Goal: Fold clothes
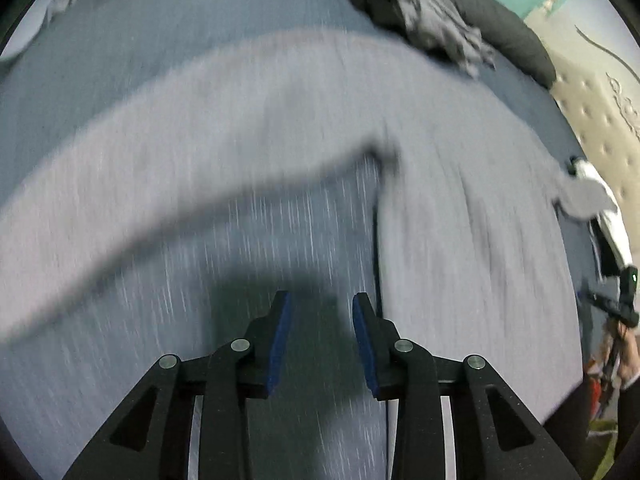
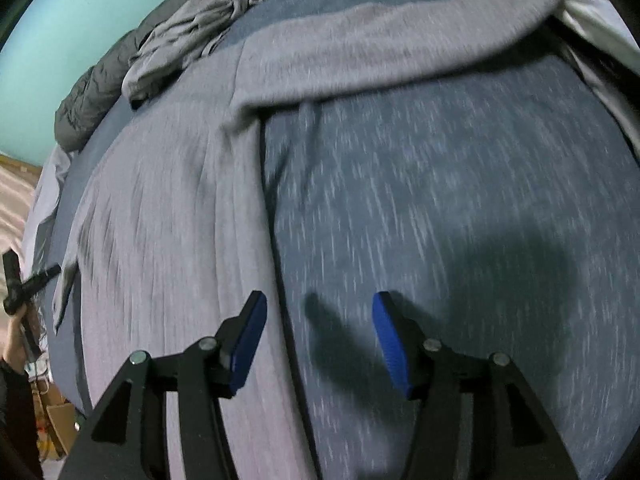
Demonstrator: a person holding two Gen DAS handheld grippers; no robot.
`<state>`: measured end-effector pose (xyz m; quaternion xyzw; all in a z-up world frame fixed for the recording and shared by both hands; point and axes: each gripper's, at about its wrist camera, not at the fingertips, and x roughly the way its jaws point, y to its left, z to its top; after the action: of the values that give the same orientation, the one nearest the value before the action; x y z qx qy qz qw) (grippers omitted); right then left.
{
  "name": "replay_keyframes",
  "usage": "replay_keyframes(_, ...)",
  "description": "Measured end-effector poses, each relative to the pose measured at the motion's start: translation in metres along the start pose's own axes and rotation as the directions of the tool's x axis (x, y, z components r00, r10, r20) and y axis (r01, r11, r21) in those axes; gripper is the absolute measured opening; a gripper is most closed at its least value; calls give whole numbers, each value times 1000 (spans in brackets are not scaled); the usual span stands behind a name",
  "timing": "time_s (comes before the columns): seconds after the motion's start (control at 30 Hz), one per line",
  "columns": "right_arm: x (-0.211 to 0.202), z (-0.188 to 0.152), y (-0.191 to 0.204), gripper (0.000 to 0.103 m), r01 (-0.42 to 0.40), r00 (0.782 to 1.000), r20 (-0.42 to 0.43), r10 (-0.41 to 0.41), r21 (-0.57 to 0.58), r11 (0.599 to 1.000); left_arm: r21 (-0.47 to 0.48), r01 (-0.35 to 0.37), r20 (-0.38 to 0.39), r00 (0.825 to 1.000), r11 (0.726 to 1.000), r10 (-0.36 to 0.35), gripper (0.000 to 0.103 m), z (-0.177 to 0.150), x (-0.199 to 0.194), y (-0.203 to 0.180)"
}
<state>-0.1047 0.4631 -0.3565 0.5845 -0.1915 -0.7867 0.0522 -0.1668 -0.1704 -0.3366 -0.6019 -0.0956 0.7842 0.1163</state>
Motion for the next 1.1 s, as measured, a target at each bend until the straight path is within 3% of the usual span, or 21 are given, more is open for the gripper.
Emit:
replay_keyframes(0.13,-5,-27,-3,56,-3,999,-48,2,-15,1000,-22,39,-78,996,999,-40,34,-55,9,-4)
replay_keyframes(0.3,-10,-53,-2,56,-15,994,-106,9,-55,998,-8,71,-133,989,997,-72,34,-95,13,-17)
replay_keyframes(0.5,-16,-74,-1,56,-39,988,-152,27,-80,996,35,101,-186,978,994,-93,34,-125,17,-39)
replay_keyframes(0.67,-19,-95,3,56,-59,980,-194,37,-112,992,8,123,-205,972,992,-119,34,-135,19,-40)
replay_keyframes(0.73,-17,-106,4,56,-64,975,-219,36,-123,990,18,131,-207,970,991,-124,26,-139,19,-44)
replay_keyframes(0.77,-17,-110,4,53,-69,973,-229,38,-129,989,26,137,-213,969,990,-129,8,-141,19,-46)
replay_keyframes(0.8,-18,-114,4,48,-74,972,-231,41,-135,988,28,146,-218,966,989,-137,3,-143,20,-49)
replay_keyframes(0.87,-19,-121,5,17,-87,969,-241,50,-145,986,35,162,-225,963,986,-150,3,-148,22,-54)
replay_keyframes(0.97,-23,-129,6,3,-91,971,-233,52,-161,983,60,167,-210,966,984,-151,2,-150,14,-63)
replay_keyframes(1.1,-36,-140,10,2,-88,978,-204,49,-186,979,77,162,-170,974,984,-147,2,-153,-8,-63)
